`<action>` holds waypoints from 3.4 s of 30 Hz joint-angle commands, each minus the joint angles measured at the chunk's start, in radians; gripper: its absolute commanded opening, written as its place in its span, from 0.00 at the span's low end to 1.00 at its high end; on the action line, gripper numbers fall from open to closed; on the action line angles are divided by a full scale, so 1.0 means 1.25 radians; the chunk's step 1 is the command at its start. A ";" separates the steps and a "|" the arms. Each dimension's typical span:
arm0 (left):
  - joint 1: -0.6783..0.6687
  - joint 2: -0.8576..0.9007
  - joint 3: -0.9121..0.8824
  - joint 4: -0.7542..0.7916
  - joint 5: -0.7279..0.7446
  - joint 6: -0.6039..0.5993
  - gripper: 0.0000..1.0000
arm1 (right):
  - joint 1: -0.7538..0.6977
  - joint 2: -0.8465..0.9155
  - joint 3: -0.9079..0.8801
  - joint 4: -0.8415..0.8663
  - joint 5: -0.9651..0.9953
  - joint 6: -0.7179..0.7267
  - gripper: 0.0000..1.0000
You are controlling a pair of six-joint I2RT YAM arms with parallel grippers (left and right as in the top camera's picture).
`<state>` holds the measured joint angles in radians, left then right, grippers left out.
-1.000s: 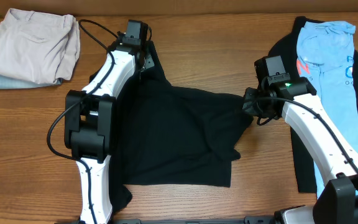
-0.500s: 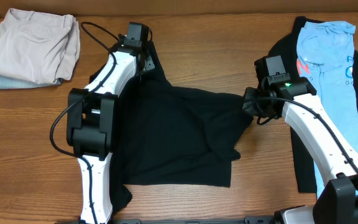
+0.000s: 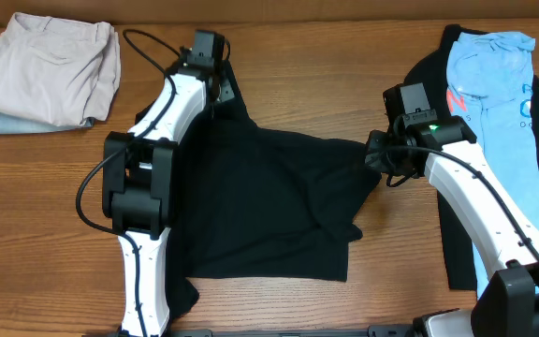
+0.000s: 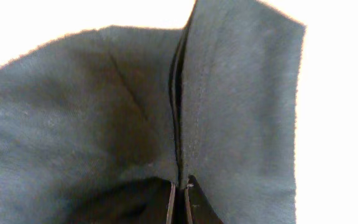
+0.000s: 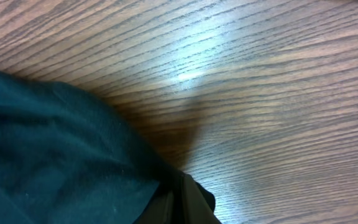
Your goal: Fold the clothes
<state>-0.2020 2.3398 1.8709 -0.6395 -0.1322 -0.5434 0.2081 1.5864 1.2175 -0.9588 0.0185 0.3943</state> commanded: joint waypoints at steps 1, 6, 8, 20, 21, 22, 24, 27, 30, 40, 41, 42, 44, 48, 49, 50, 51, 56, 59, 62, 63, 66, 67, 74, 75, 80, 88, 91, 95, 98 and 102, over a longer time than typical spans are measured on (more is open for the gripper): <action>0.005 0.004 0.085 -0.030 0.002 0.032 0.04 | -0.003 -0.009 0.015 0.009 0.012 -0.002 0.04; 0.005 0.004 0.219 -0.127 0.002 0.086 0.04 | -0.003 -0.009 0.015 0.017 0.012 -0.002 0.04; 0.005 0.004 0.269 -0.166 0.002 0.102 0.09 | -0.003 -0.009 0.015 0.019 0.012 -0.002 0.04; 0.004 0.008 0.243 -0.251 0.004 0.103 0.29 | -0.003 -0.009 0.015 0.018 0.012 -0.002 0.04; 0.004 0.008 0.232 -0.245 0.005 0.103 0.32 | -0.003 -0.009 0.015 0.018 0.012 -0.002 0.04; 0.004 0.008 0.219 -0.235 0.009 0.103 0.37 | -0.003 -0.009 0.015 0.018 0.012 -0.002 0.04; 0.004 0.008 0.196 -0.206 0.021 0.103 0.45 | -0.003 -0.009 0.015 0.018 0.012 -0.002 0.04; 0.004 0.009 0.147 -0.129 0.073 0.103 0.57 | -0.003 -0.009 0.015 0.019 0.012 -0.002 0.04; 0.003 0.009 0.105 -0.070 0.101 0.103 0.59 | -0.003 -0.009 0.015 0.019 0.012 -0.002 0.04; 0.003 0.009 0.037 0.028 0.100 0.103 0.57 | -0.003 -0.009 0.015 0.020 0.012 -0.002 0.04; 0.003 0.009 0.037 0.036 0.100 0.103 0.57 | -0.003 -0.009 0.015 0.021 0.012 -0.002 0.04; 0.003 0.009 0.037 0.042 0.100 0.103 0.56 | -0.003 -0.009 0.015 0.021 0.012 -0.002 0.04; 0.003 0.009 0.037 0.056 0.100 0.102 0.54 | -0.003 -0.009 0.015 0.021 0.012 -0.002 0.04; 0.003 0.009 0.037 0.069 0.102 0.102 0.48 | -0.003 -0.009 0.015 0.021 0.012 -0.002 0.04; 0.003 0.009 0.037 0.070 0.105 0.102 0.47 | -0.003 -0.009 0.015 0.021 0.012 -0.002 0.04; 0.003 0.009 0.037 0.070 0.107 0.103 0.46 | -0.003 -0.009 0.015 0.021 0.012 -0.002 0.04; 0.002 0.009 0.037 0.068 0.107 0.103 0.47 | -0.003 -0.009 0.015 0.021 0.012 -0.002 0.04; 0.000 0.009 0.029 0.068 0.106 0.103 0.47 | -0.003 -0.009 0.015 0.021 0.012 -0.002 0.04; 0.000 0.009 0.023 0.073 0.106 0.103 0.46 | -0.003 -0.009 0.015 0.021 0.012 -0.002 0.04; 0.000 0.009 0.023 0.079 0.103 0.103 0.45 | -0.003 -0.009 0.015 0.021 0.012 -0.002 0.04; 0.000 0.009 0.023 0.080 0.103 0.103 0.44 | -0.003 -0.009 0.015 0.021 0.012 -0.002 0.04; 0.000 0.009 0.023 0.079 0.103 0.103 0.43 | -0.003 -0.009 0.015 0.022 0.012 -0.002 0.04; 0.000 0.009 0.023 0.078 0.103 0.103 0.43 | -0.003 -0.009 0.015 0.023 0.012 -0.002 0.04; -0.001 0.021 0.023 0.085 0.103 0.102 0.40 | -0.003 -0.009 0.015 0.025 0.012 -0.002 0.04; -0.001 0.023 0.023 0.085 0.103 0.102 0.40 | -0.003 -0.009 0.015 0.025 0.012 -0.002 0.04; -0.001 0.040 0.023 0.093 0.103 0.102 0.40 | -0.003 -0.009 0.015 0.025 0.012 -0.002 0.04; -0.001 0.041 0.023 0.109 0.104 0.099 0.27 | -0.003 -0.009 0.015 0.025 0.020 -0.002 0.04; -0.001 0.042 0.023 0.118 0.113 0.100 0.09 | -0.003 -0.009 0.015 0.024 0.020 -0.002 0.04; 0.000 0.038 0.035 0.124 0.150 0.100 0.04 | -0.003 -0.009 0.015 0.024 0.020 -0.002 0.05; 0.003 0.013 0.088 0.079 0.151 0.100 0.04 | -0.003 -0.009 0.015 0.026 0.020 -0.002 0.04; 0.011 -0.052 0.255 -0.081 0.139 0.104 0.04 | -0.003 -0.009 0.022 0.037 0.020 -0.013 0.04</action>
<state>-0.2001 2.3756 2.0109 -0.6464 0.0341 -0.4175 0.2081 1.5864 1.2175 -0.9253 0.0307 0.3916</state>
